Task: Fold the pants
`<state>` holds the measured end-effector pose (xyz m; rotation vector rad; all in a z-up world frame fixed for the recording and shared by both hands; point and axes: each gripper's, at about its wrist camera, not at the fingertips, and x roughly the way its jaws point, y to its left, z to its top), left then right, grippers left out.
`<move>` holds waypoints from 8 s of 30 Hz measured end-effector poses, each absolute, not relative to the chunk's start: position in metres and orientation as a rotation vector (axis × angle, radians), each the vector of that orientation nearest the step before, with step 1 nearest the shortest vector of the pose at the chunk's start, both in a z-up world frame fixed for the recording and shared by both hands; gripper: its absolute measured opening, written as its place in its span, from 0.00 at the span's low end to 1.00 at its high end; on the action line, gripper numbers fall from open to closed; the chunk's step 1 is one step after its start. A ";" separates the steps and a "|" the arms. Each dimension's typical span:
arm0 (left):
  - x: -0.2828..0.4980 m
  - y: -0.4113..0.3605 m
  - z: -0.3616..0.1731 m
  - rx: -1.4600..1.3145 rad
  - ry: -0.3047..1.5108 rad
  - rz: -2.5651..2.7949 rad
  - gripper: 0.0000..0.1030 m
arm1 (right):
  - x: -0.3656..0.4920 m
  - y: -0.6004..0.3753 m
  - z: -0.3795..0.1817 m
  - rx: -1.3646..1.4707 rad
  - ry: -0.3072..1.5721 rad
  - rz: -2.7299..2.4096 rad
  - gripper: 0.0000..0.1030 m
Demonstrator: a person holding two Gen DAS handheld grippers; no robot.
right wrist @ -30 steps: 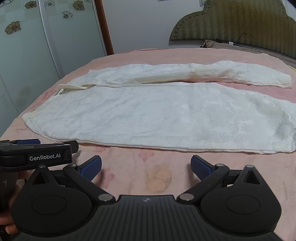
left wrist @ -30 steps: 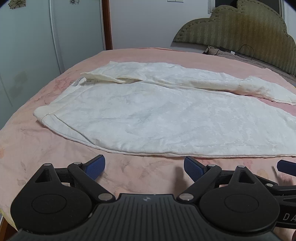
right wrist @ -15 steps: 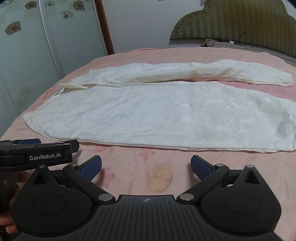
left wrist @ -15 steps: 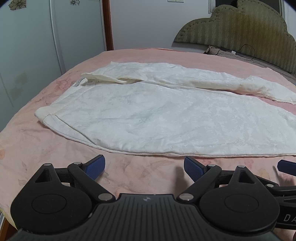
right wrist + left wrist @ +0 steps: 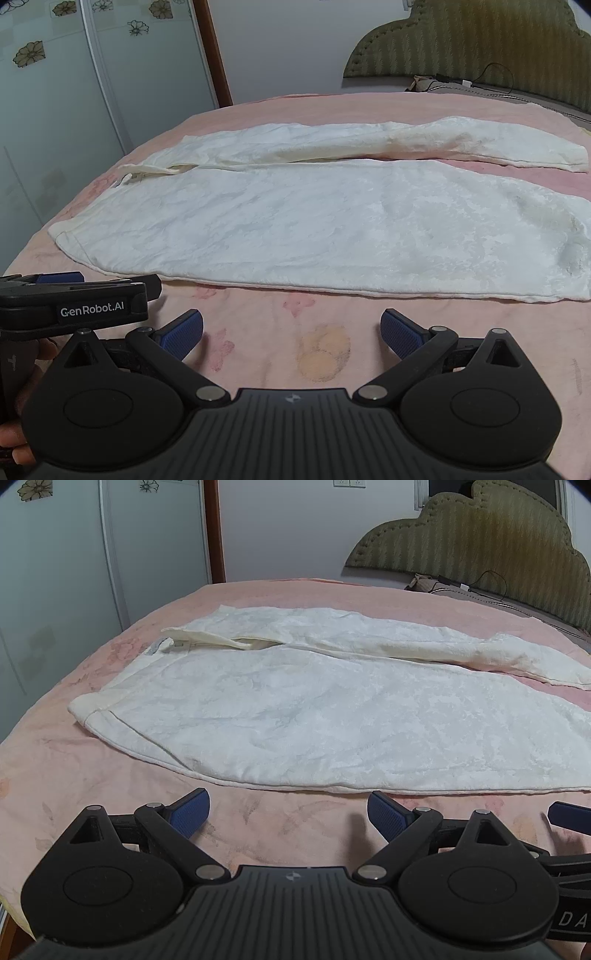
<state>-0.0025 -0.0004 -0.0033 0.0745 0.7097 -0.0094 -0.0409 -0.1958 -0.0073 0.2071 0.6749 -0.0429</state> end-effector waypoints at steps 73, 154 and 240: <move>0.129 0.034 -0.034 0.083 0.645 0.077 1.00 | 0.387 -0.245 0.012 -0.041 0.693 0.296 1.00; 0.106 0.184 -0.007 -0.433 0.686 0.004 0.12 | 0.038 -0.163 -0.002 -0.132 0.625 0.610 0.08; 0.050 -0.163 -0.050 0.560 0.423 -0.592 0.70 | -0.025 -0.453 -0.059 1.020 0.485 0.181 0.76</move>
